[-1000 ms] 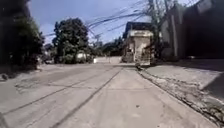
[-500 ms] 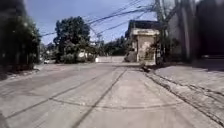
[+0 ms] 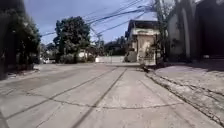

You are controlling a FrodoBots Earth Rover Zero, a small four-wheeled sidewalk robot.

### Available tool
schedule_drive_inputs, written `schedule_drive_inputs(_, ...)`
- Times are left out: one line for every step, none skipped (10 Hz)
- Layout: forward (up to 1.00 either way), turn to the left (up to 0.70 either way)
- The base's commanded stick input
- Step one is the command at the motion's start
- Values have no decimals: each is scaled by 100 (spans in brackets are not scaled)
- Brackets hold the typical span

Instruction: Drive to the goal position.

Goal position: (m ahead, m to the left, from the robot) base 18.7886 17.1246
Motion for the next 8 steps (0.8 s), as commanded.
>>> schedule_drive_inputs(19,0)
schedule_drive_inputs(98,0)
schedule_drive_inputs(100,0)
schedule_drive_inputs(100,0)
schedule_drive_inputs(100,0)
schedule_drive_inputs(100,0)
schedule_drive_inputs(100,0)
schedule_drive_inputs(100,0)
